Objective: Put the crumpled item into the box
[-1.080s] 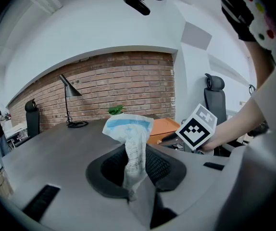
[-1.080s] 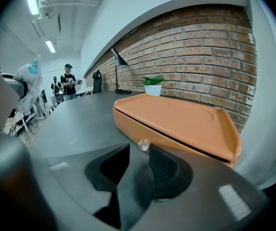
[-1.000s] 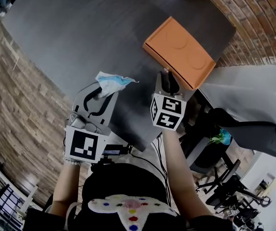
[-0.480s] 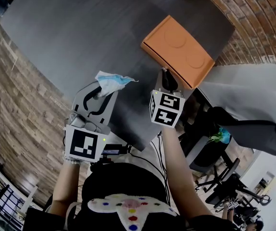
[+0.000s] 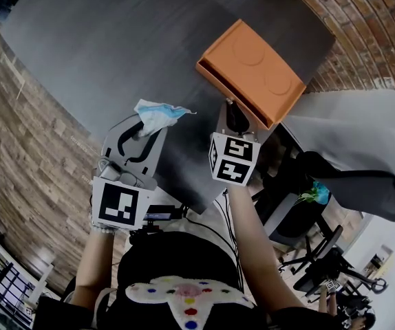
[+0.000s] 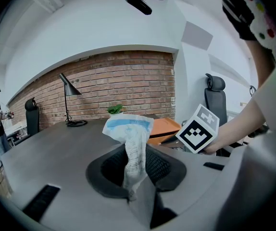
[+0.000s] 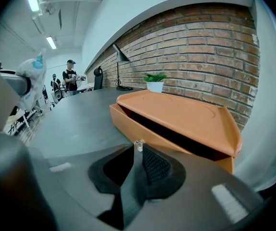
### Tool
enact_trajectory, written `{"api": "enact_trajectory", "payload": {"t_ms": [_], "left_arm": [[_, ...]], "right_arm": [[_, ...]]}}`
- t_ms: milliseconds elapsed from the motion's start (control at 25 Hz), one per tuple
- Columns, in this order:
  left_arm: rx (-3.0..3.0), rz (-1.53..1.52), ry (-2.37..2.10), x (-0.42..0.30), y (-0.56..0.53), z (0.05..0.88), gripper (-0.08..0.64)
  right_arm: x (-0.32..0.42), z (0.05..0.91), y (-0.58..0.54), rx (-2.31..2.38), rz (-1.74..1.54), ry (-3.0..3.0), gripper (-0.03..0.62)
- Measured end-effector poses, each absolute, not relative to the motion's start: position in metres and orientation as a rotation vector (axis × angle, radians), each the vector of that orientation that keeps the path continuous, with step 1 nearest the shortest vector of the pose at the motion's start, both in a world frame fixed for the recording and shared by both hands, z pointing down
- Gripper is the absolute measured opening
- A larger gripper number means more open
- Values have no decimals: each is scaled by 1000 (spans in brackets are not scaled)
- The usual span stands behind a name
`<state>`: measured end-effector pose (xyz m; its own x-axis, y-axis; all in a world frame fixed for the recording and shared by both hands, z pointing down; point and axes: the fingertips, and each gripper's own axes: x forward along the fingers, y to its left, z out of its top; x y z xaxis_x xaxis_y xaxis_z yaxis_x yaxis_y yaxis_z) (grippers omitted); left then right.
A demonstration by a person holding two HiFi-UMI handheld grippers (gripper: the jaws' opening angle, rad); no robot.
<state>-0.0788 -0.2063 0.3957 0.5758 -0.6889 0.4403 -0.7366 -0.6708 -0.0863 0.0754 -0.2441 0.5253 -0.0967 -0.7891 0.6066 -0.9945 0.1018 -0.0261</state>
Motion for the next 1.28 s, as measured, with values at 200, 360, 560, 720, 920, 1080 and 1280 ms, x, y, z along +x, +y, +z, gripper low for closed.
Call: {"api": "enact_trajectory", "payload": {"t_ms": [200, 360, 560, 720, 920, 1080, 1280], "left_arm": [[2695, 683, -1228, -79, -201, 395, 81], [2696, 683, -1230, -79, -198, 394, 81], [2690, 671, -1240, -81, -196, 393, 81], [2685, 668, -1243, -82, -192, 393, 81], [2675, 663, -1246, -82, -189, 394, 81], [2675, 662, -1256, -85, -186, 392, 81], [2667, 654, -1264, -86, -184, 393, 81]], "right_arm": [[67, 525, -233, 1723, 632, -1958, 64], [61, 525, -223, 1720, 657, -1970, 64], [52, 525, -212, 1714, 677, -1973, 64], [45, 525, -202, 1702, 689, -1979, 63], [42, 526, -194, 1695, 708, -1983, 63], [36, 525, -186, 1688, 719, -1987, 63], [30, 526, -175, 1678, 731, -1994, 63]]}}
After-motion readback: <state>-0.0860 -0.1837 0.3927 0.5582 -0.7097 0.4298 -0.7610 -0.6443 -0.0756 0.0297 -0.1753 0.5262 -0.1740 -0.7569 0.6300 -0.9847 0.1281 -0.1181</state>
